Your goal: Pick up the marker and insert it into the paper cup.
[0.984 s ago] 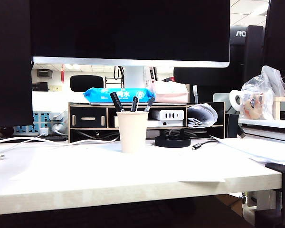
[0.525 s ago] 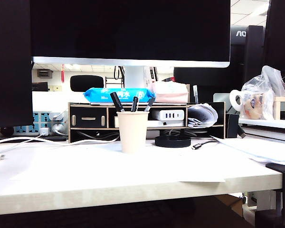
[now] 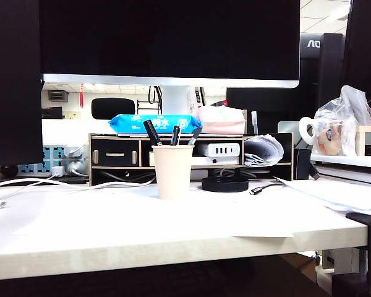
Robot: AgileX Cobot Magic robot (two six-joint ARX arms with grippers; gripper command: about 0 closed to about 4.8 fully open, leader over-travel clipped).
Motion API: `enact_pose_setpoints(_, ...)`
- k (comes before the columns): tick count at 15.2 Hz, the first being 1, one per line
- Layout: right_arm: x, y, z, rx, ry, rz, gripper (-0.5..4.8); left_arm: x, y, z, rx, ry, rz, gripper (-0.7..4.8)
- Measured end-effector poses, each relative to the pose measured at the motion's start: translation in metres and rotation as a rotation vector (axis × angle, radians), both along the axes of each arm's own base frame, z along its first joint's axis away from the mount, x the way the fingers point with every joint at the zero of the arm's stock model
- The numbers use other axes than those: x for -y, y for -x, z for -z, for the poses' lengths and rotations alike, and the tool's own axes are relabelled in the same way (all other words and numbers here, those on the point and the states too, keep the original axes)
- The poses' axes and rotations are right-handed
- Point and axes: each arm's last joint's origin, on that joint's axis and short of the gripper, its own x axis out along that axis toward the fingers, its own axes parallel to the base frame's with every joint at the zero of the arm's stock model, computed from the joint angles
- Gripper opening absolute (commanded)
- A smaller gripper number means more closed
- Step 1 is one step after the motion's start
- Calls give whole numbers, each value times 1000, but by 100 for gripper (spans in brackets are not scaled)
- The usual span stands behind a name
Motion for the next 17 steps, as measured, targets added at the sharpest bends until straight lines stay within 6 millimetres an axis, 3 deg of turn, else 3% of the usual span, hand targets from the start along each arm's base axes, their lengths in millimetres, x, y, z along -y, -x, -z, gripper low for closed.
enact_pose_setpoints(17, -1, 0, -2, 21, 15, -27, -1, 0, 0, 0, 0, 0, 0, -5)
